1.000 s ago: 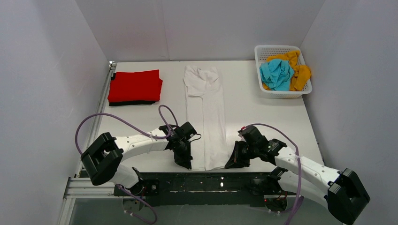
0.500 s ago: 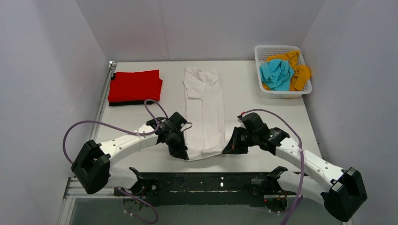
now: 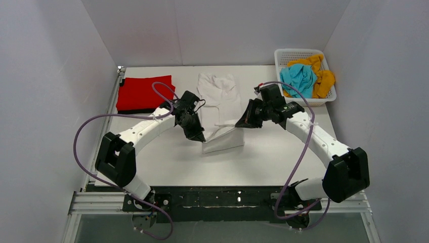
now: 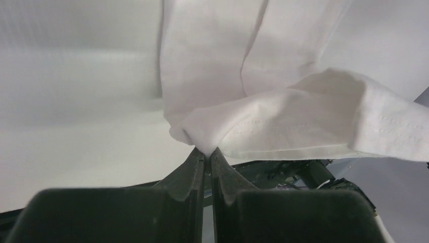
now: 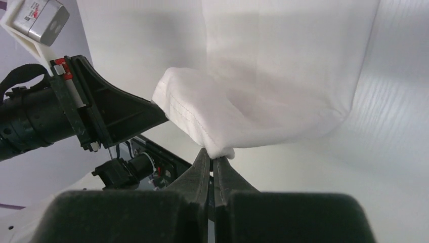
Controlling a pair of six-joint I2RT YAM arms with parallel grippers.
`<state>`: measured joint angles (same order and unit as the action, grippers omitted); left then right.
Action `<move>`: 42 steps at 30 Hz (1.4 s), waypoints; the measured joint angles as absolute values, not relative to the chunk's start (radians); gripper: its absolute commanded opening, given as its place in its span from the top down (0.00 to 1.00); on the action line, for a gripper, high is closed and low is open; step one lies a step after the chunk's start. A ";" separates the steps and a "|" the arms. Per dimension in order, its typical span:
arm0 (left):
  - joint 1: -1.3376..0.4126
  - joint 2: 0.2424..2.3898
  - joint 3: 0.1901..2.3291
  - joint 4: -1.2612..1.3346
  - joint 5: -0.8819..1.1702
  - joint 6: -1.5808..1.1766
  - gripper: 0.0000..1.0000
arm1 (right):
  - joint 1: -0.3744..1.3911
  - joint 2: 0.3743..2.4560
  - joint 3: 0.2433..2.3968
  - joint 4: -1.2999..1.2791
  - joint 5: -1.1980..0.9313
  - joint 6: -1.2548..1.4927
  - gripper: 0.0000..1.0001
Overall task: Fold and stack the t-shirts
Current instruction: Fold the folded rectangular tshirt in 1/3 of the way
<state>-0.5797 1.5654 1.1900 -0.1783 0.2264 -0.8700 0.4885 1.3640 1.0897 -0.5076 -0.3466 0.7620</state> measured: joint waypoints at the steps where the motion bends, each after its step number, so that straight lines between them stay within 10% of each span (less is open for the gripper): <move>1: -0.562 1.596 1.225 -0.184 0.225 -0.860 1.00 | 0.477 1.391 1.133 -0.522 -0.342 0.745 0.99; 27: -0.389 2.144 1.789 -0.322 0.217 -0.702 0.95 | 0.326 2.012 1.620 -0.664 -0.393 0.525 0.99; 31: -0.388 2.180 1.835 -0.327 0.205 -0.691 0.78 | 0.317 2.073 1.663 -0.664 -0.395 0.517 0.87; 36: -0.376 2.243 1.897 -0.327 0.193 -0.665 0.04 | 0.302 2.118 1.697 -0.660 -0.389 0.505 0.28; 42: -0.355 2.240 1.897 -0.311 0.195 -0.667 0.02 | 0.289 2.117 1.737 -0.666 -0.327 0.480 0.17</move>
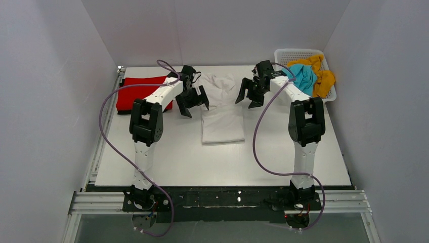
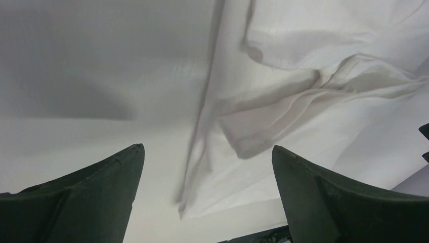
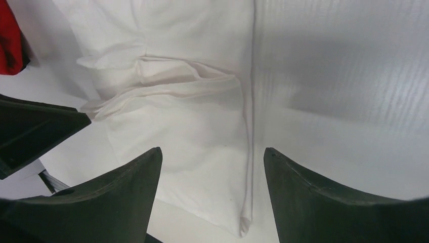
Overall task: Fold and stack the t-shirts
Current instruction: Fold the folded rectangular tshirt in 1/3 of the way, then grab one side of the 2/3 rectangular tshirt with both arms
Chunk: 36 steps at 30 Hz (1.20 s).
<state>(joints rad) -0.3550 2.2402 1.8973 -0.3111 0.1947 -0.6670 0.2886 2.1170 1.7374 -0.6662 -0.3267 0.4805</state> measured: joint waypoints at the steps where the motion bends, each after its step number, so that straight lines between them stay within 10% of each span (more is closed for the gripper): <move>1: -0.353 2.228 1.885 -0.305 0.195 -0.665 0.02 | 0.288 2.109 1.737 -0.668 -0.315 0.476 0.17; 15: -0.369 1.811 1.394 -0.155 0.284 -0.688 0.02 | 0.293 1.654 1.212 -0.533 -0.324 0.505 0.14; 32: -0.437 1.883 1.193 -0.003 0.351 -0.790 0.65 | 0.336 1.724 1.005 -0.370 -0.366 0.600 0.33; 36: -0.440 1.888 1.173 0.020 0.363 -0.806 0.64 | 0.336 1.734 0.989 -0.354 -0.376 0.611 0.33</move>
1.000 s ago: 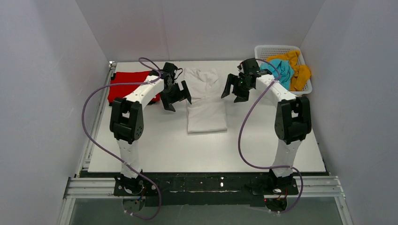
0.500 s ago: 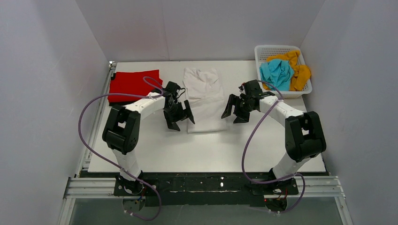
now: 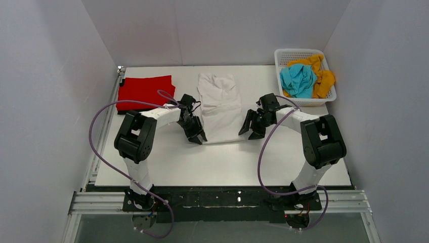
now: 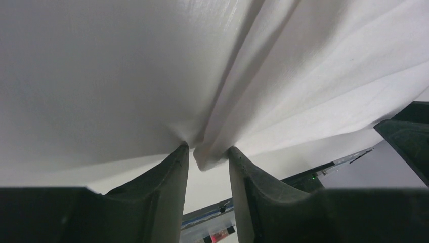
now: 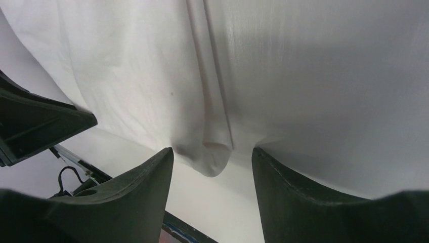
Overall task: Fold and stack the t-shirts
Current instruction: Grab one side of the 2/3 rectangular tshirt with both arms
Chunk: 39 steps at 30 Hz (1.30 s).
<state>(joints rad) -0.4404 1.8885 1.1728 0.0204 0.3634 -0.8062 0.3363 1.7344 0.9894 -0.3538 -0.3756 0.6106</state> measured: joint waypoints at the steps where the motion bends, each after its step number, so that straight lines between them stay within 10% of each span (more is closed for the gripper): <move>1: -0.441 1.888 1.168 0.025 0.368 -0.809 0.64 | 0.336 1.734 0.986 -0.347 -0.379 0.614 0.34; 16: -0.444 1.865 1.111 0.063 0.402 -0.834 0.76 | 0.343 1.726 0.932 -0.277 -0.402 0.655 0.55; 20: -0.446 1.876 1.119 0.052 0.400 -0.834 1.00 | 0.345 1.728 0.926 -0.274 -0.403 0.657 0.57; 28: -0.447 1.891 1.122 0.062 0.415 -0.836 1.00 | 0.350 1.730 0.903 -0.253 -0.413 0.656 0.96; 39: -0.508 1.745 0.904 0.259 0.438 -0.842 1.00 | 0.366 1.658 0.798 -0.246 -0.454 0.635 0.99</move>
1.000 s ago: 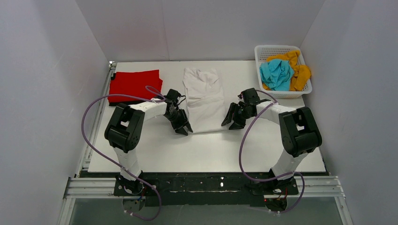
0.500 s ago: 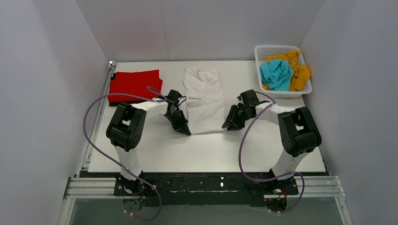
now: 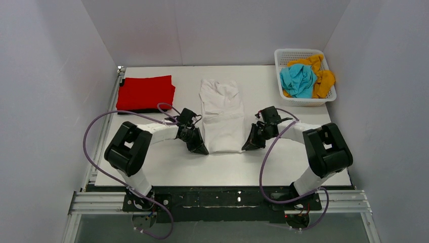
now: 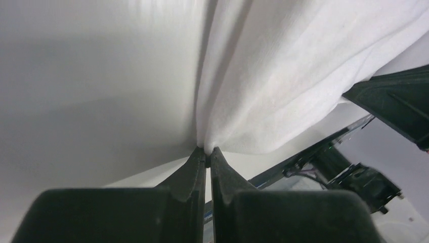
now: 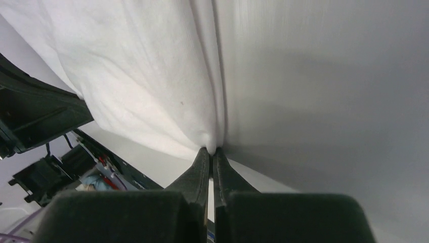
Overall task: Fold and stack the t-shirts
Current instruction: Grab one side of the 2/3 rectangular tshirt with both arms, then fold the long partially folded tshirt into a neat square
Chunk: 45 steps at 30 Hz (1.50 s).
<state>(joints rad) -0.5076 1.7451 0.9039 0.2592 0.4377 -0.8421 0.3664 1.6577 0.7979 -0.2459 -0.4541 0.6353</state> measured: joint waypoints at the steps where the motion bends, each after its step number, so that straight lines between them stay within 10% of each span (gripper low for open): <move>1: -0.521 1.723 0.878 0.271 0.439 -0.843 1.00 | 0.373 1.631 0.767 -0.253 -0.462 0.633 0.99; 21: -0.788 0.986 0.564 -0.008 0.332 -0.928 1.00 | 0.624 0.932 0.527 -0.625 -0.498 0.803 0.99; 45: -0.567 1.417 1.246 -0.126 0.072 -0.686 1.00 | 0.374 1.332 1.239 -0.704 -0.385 0.674 0.99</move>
